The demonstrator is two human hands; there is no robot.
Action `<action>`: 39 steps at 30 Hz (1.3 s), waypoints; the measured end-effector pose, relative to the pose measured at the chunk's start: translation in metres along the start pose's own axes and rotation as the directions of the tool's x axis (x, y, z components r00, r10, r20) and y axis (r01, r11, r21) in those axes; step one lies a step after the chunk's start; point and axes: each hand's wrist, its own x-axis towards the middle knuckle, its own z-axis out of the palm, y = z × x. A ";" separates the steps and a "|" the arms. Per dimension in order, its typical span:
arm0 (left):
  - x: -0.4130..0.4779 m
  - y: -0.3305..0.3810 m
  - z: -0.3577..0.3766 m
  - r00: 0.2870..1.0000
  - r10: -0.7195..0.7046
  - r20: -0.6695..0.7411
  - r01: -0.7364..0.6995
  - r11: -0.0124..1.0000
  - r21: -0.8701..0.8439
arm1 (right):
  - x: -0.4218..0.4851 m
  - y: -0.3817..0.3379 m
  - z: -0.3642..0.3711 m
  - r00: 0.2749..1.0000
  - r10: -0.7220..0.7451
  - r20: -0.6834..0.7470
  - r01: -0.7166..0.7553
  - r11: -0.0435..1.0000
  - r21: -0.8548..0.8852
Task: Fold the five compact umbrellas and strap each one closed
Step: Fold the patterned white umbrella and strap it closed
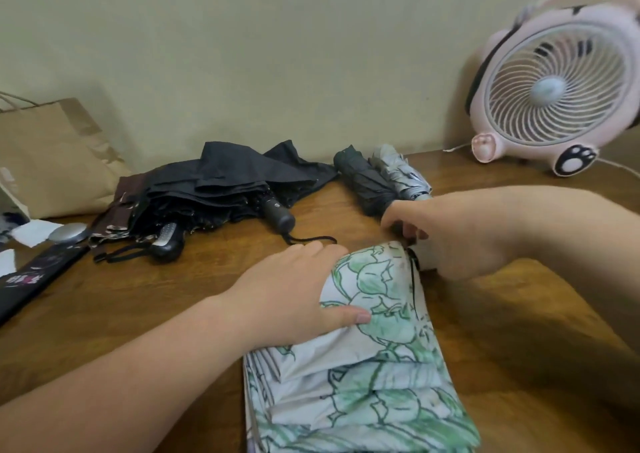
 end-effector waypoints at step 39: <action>0.005 -0.007 -0.137 0.960 -0.166 0.224 0.178 0.984 -0.032 | 0.029 -0.085 -0.078 0.989 -0.124 -0.076 0.127 0.992 0.027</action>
